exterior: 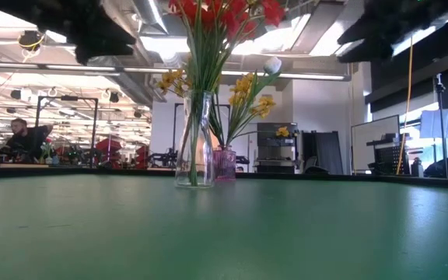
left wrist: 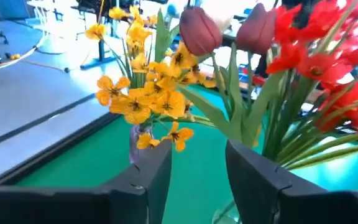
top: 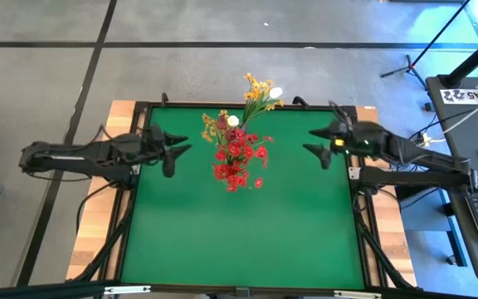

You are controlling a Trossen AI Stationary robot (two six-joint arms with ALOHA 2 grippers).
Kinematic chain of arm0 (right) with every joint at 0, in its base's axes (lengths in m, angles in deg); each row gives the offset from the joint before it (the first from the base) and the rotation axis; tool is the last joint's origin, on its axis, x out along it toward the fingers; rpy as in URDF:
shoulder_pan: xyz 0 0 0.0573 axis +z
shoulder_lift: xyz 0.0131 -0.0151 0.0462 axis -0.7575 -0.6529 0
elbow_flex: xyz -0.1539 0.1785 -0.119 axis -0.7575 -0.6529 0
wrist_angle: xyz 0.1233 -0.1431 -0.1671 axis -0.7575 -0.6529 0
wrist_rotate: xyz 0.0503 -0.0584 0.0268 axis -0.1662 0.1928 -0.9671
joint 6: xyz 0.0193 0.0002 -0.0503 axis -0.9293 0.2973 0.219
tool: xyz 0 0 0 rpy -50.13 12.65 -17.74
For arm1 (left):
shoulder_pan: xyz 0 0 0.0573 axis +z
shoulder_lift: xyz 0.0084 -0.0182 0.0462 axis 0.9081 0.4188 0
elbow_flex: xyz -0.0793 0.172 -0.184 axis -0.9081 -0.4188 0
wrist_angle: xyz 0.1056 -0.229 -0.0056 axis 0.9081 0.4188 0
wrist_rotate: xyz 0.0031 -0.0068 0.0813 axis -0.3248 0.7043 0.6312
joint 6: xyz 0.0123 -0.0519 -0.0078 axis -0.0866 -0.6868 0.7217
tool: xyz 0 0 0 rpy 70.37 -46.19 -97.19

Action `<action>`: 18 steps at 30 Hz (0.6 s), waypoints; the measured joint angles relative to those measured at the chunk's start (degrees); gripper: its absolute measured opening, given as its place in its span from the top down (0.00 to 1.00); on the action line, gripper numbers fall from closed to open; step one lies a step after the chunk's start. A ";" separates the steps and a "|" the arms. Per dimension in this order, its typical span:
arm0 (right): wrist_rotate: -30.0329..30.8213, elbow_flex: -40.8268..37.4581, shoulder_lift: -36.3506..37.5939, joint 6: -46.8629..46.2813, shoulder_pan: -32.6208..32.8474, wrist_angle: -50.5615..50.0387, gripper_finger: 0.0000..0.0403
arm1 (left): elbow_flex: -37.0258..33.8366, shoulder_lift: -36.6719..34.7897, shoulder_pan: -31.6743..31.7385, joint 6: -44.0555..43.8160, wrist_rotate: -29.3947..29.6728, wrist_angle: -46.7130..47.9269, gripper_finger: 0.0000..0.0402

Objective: Sort flowers into vase by color
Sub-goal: Return to Home Position

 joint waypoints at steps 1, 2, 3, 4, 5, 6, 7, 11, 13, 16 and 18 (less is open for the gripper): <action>1.27 -1.68 2.29 0.01 1.86 0.61 0.27 | 0.00 -1.44 0.00 0.05 -0.02 0.93 0.64; 2.62 -3.64 4.75 -0.01 3.63 1.75 0.27 | 0.00 -2.79 -0.02 0.49 -0.04 2.04 0.66; 4.10 -5.67 7.25 -0.03 5.34 3.00 0.27 | 0.00 -4.06 -0.04 1.18 -0.07 3.15 0.67; 5.62 -7.83 9.73 -0.21 7.09 4.56 0.27 | 0.00 -5.45 -0.04 1.84 0.11 4.11 0.69; 7.22 -10.24 12.11 -0.74 8.67 6.40 0.27 | 0.00 -6.90 -0.04 2.65 0.79 5.22 0.71; 8.71 -12.71 14.36 -1.54 10.10 8.83 0.27 | 0.00 -8.53 -0.04 3.07 2.21 6.21 0.72; 9.90 -14.97 16.30 -1.74 11.41 11.45 0.27 | 0.00 -10.13 -0.04 3.41 3.62 6.43 0.74; 11.65 -22.52 22.37 0.31 15.11 19.96 0.27 | 0.04 -15.00 0.00 3.61 3.57 6.20 0.80; 13.05 -24.88 24.23 1.46 15.88 21.55 0.27 | 0.04 -16.33 -0.02 4.19 2.33 8.32 0.82; 14.42 -27.37 25.81 1.63 15.91 22.16 0.27 | -0.57 -17.67 -0.02 4.55 1.99 10.12 0.87; 14.80 -28.48 26.24 1.61 15.88 22.55 0.27 | -2.11 -18.68 -0.02 6.25 2.26 9.07 0.90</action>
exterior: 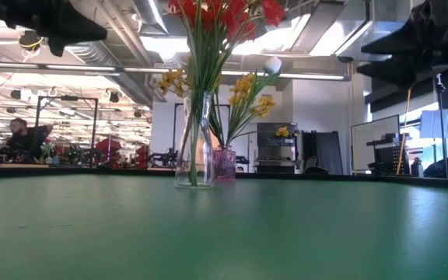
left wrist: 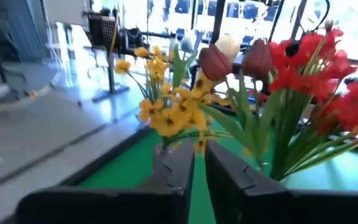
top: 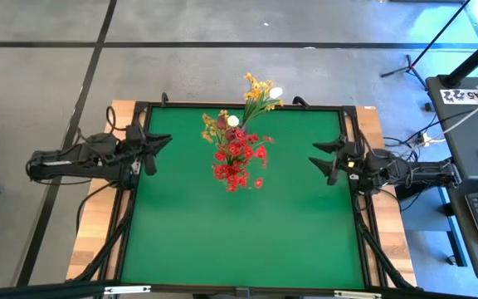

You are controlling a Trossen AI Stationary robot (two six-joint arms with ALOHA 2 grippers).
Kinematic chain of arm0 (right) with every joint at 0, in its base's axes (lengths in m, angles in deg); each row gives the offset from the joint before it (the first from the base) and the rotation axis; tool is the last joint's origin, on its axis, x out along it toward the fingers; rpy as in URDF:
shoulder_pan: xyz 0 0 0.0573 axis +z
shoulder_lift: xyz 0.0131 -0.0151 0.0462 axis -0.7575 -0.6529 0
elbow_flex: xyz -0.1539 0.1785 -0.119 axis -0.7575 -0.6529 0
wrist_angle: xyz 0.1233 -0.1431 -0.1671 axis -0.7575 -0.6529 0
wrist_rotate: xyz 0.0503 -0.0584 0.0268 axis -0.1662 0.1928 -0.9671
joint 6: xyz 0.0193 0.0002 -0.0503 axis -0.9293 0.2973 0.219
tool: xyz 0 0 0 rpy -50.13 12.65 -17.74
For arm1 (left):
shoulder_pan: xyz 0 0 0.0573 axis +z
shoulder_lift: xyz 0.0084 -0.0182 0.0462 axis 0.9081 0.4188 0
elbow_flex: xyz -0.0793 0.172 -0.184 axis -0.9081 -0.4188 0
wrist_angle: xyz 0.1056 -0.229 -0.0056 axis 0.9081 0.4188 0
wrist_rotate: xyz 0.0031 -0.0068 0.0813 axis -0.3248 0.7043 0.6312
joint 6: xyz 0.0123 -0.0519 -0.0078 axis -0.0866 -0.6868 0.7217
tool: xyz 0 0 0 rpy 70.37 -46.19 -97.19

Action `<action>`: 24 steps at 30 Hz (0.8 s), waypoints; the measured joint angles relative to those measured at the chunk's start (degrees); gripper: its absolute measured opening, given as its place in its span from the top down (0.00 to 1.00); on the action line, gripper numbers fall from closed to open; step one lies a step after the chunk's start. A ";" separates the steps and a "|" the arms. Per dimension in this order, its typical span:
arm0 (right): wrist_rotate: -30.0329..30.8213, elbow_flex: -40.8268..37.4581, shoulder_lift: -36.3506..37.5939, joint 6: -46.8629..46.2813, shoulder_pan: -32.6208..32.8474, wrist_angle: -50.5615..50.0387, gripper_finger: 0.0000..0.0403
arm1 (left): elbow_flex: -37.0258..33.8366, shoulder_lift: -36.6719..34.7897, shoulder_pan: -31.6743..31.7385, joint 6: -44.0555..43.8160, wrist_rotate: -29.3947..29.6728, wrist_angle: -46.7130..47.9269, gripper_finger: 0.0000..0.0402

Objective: Sort flowers into vase by color
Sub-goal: Return to Home Position

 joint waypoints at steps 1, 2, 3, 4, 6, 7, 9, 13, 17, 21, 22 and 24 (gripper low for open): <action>0.64 -0.60 0.08 0.37 0.00 0.15 0.27 | -1.00 -0.53 0.00 1.41 0.57 -1.11 0.92; 1.77 -0.96 0.07 1.48 0.00 0.41 0.27 | -2.11 -0.94 0.05 2.85 1.58 -3.31 0.94; 3.14 -1.17 0.02 2.65 0.00 1.25 0.27 | -3.10 -1.38 0.21 4.17 2.76 -5.60 0.96; 4.51 -1.20 0.04 3.55 -0.01 2.08 0.27 | -4.18 -1.89 0.44 5.25 3.45 -8.05 0.98; 5.47 -1.15 0.11 5.89 -0.02 4.51 0.27 | -5.81 -2.46 0.86 6.76 3.20 -12.81 0.99; 5.44 -1.15 0.08 6.96 -0.02 5.53 0.27 | -6.74 -2.67 0.96 7.10 2.60 -14.50 0.99; 4.07 -1.13 0.06 8.83 -0.04 6.48 0.27 | -8.48 -2.82 0.98 7.30 1.49 -16.00 0.99; 1.71 -1.15 0.06 10.56 -0.02 6.87 0.27 | -12.10 -2.89 0.98 6.96 1.31 -19.64 1.00; 0.45 -1.14 0.06 12.26 -0.02 6.86 0.27 | -14.65 -2.88 0.96 6.96 1.30 -22.82 1.00; -0.93 -1.15 0.06 14.62 -0.02 6.64 0.27 | -15.49 -2.88 0.98 6.19 1.31 -22.92 1.00; -1.38 -1.42 0.06 14.73 -0.02 7.24 0.27 | -15.49 -2.87 0.98 5.73 1.30 -23.07 1.00; -2.97 -2.20 0.06 14.65 -0.02 9.23 0.27 | -15.49 -2.91 0.98 4.71 1.32 -22.97 1.00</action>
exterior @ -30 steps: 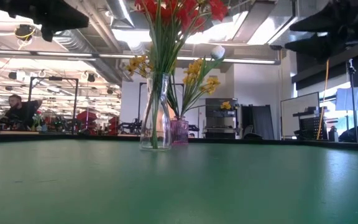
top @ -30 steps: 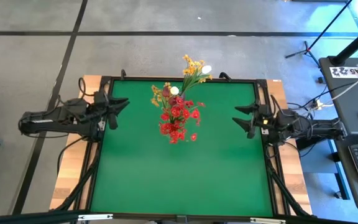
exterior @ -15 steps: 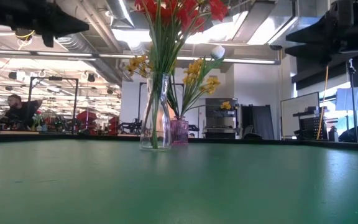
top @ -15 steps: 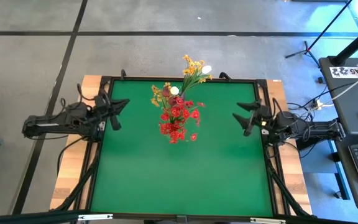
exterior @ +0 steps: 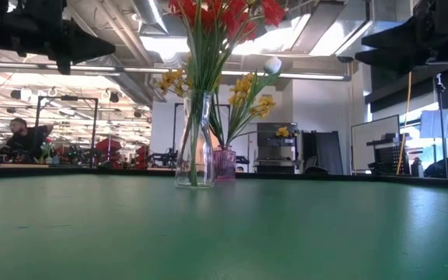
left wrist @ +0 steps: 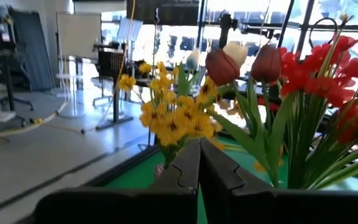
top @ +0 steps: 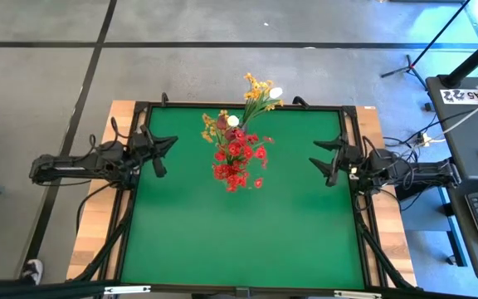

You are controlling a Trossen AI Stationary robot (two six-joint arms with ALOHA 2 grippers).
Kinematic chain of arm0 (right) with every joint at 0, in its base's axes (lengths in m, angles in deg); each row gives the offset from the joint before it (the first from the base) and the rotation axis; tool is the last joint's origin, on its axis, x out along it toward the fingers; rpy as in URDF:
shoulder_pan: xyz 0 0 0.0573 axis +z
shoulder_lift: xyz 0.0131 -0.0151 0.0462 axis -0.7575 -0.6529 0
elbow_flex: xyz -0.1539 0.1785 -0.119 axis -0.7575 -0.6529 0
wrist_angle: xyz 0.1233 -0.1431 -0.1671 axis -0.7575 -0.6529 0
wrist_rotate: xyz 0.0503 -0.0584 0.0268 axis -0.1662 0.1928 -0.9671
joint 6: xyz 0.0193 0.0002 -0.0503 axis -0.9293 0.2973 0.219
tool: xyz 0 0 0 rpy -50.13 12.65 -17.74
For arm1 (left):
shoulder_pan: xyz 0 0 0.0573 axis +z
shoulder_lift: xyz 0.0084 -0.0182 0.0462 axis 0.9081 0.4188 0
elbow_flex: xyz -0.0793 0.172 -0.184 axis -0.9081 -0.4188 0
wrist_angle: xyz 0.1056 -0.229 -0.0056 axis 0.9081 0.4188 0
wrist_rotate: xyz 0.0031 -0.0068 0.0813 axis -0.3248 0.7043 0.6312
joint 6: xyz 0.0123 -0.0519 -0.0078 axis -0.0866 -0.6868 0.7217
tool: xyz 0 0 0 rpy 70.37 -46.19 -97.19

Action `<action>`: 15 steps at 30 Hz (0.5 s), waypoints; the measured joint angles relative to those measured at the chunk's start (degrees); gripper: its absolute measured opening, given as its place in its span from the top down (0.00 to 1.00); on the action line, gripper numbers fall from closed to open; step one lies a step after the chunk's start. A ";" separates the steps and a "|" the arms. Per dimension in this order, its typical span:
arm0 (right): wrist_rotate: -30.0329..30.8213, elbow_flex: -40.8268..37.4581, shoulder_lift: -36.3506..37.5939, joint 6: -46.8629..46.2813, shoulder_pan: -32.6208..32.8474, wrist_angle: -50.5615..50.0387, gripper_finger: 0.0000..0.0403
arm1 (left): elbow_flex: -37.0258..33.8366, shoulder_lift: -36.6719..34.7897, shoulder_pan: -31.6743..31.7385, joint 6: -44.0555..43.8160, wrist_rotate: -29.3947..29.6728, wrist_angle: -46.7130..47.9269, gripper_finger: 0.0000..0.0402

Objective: Sort flowers into vase by color
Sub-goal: Return to Home Position

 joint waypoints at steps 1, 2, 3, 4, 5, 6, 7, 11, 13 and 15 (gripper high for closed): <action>-1.02 -0.26 -0.01 -0.02 0.00 0.78 0.27 | -0.01 0.00 0.00 -0.75 -0.01 0.48 1.00; -1.91 -0.53 0.00 -0.02 0.00 1.40 0.27 | -0.20 0.02 0.00 -0.93 0.00 0.52 1.00; -2.15 -0.82 0.00 -0.01 0.00 1.98 0.27 | -0.50 0.00 0.00 -0.95 0.02 0.50 1.00; -2.17 -1.28 0.00 -0.01 0.00 2.32 0.27 | -0.91 0.00 0.00 -1.03 0.35 0.38 1.00; -2.06 -1.88 0.00 -0.01 0.00 2.55 0.27 | -1.33 0.02 0.00 -1.75 1.08 0.07 1.00; -1.58 -2.59 0.00 -0.01 0.00 2.90 0.27 | -1.75 0.06 0.00 -2.52 1.91 -0.87 1.00; -0.92 -3.33 0.00 -0.15 0.00 3.28 0.27 | -2.00 0.04 0.00 -3.10 2.86 -1.60 1.00; 0.95 -6.16 0.90 -1.15 0.00 3.81 0.27 | -3.19 0.02 0.00 -5.73 4.99 -1.61 1.00; 0.91 -7.52 1.68 -1.31 0.00 3.94 0.27 | -3.97 0.01 -0.01 -6.95 4.96 -2.00 1.00; 0.91 -8.51 2.62 -1.68 0.00 4.13 0.27 | -5.24 0.02 0.00 -8.64 4.98 -2.38 1.00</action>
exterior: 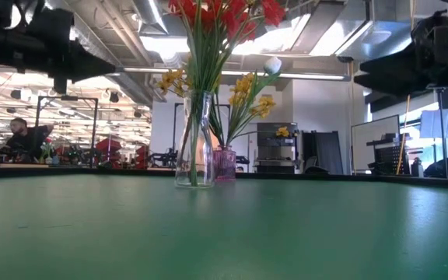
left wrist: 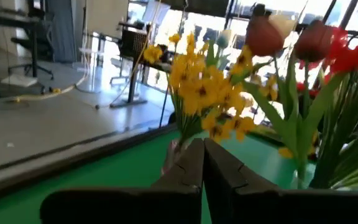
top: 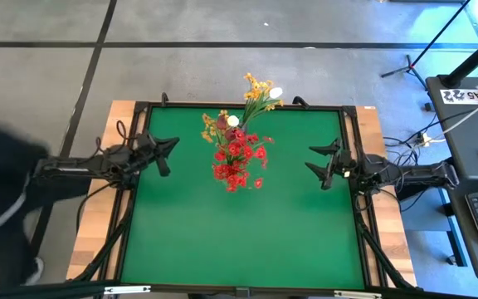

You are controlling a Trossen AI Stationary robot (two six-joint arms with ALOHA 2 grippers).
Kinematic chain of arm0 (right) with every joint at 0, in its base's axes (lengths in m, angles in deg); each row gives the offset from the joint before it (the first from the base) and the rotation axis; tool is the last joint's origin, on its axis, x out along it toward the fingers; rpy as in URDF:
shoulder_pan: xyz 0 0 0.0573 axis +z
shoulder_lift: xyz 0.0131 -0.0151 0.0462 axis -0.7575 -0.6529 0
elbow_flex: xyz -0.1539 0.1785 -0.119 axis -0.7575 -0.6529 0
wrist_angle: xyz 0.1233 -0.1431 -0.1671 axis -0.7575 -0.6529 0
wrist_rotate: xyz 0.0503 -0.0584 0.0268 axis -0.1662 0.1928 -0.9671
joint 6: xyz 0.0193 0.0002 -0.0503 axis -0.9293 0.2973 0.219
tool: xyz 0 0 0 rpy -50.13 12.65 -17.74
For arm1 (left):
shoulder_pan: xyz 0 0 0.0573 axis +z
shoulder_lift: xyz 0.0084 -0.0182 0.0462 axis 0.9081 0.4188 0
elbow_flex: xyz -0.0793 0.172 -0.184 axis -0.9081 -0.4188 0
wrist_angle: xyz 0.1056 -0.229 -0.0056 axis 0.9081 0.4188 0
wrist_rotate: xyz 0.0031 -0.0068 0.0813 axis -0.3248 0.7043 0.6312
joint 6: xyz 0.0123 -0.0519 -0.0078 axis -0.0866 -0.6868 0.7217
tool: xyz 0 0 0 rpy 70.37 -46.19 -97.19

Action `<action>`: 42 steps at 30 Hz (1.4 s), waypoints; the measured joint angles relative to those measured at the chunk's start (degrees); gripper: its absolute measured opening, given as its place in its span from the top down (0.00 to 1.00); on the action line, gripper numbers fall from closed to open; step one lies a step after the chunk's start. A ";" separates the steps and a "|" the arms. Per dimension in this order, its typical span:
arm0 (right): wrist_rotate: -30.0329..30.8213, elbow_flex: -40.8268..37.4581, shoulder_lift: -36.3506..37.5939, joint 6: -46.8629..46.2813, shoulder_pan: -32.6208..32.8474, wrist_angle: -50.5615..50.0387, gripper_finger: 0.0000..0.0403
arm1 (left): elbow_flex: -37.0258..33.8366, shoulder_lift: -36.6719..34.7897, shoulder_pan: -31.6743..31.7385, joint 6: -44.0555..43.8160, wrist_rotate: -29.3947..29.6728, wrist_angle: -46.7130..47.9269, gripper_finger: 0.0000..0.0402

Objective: Sort flowers into vase by color
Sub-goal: Return to Home Position

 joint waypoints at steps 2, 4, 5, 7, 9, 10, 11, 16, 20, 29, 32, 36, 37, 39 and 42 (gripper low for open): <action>0.00 -0.28 0.93 -1.17 0.00 -0.34 0.27 | -1.25 0.01 -0.01 -1.99 -0.06 -0.29 1.00; -0.13 -0.28 1.43 -2.27 0.00 -2.13 0.27 | -2.57 0.00 -0.02 -3.91 -0.04 -1.49 1.00; -0.40 -0.30 1.62 -2.66 0.00 -3.31 0.27 | -3.36 0.02 -0.02 -4.48 -0.02 -2.48 1.00; -0.52 -0.32 1.99 -2.81 0.00 -4.27 0.27 | -4.50 0.04 -0.02 -5.75 0.23 -4.58 1.00; -0.50 -0.35 2.03 -2.77 0.00 -5.17 0.27 | -4.46 0.02 0.00 -7.20 1.34 -5.38 1.00; -0.49 -0.37 1.99 -2.77 0.00 -5.30 0.27 | -4.46 0.02 0.00 -8.61 1.71 -5.41 1.00; -0.50 -0.37 1.99 -2.75 0.00 -5.24 0.27 | -4.46 0.02 0.00 -10.22 1.69 -5.18 1.00; -0.50 -0.45 2.01 -2.72 0.00 -5.23 0.27 | -4.46 0.04 -0.02 -17.24 1.70 -5.15 1.00; -0.52 -0.48 1.99 -2.94 0.00 -6.57 0.27 | -4.46 0.04 0.00 -17.53 1.69 -5.14 1.00; 0.02 -0.56 1.97 -4.41 0.00 -6.68 0.27 | -4.46 0.04 0.00 -17.38 1.69 -5.10 1.00; 0.23 -0.58 1.97 -4.53 0.00 -6.71 0.27 | -4.46 0.04 0.00 -17.36 1.69 -5.07 1.00; 0.48 -0.58 1.97 -4.38 0.00 -6.73 0.27 | -4.46 0.04 0.00 -17.36 1.69 -5.07 1.00; 0.48 -0.58 1.97 -4.36 0.00 -6.73 0.27 | -4.46 0.04 0.00 -17.36 1.69 -5.05 1.00; 0.48 -0.58 1.97 -4.34 0.00 -6.73 0.27 | -4.46 0.04 0.00 -17.35 1.69 -5.05 1.00; 0.15 -0.59 1.97 -4.34 -0.01 -6.75 0.27 | -4.46 0.04 -0.01 -17.34 1.69 -5.05 1.00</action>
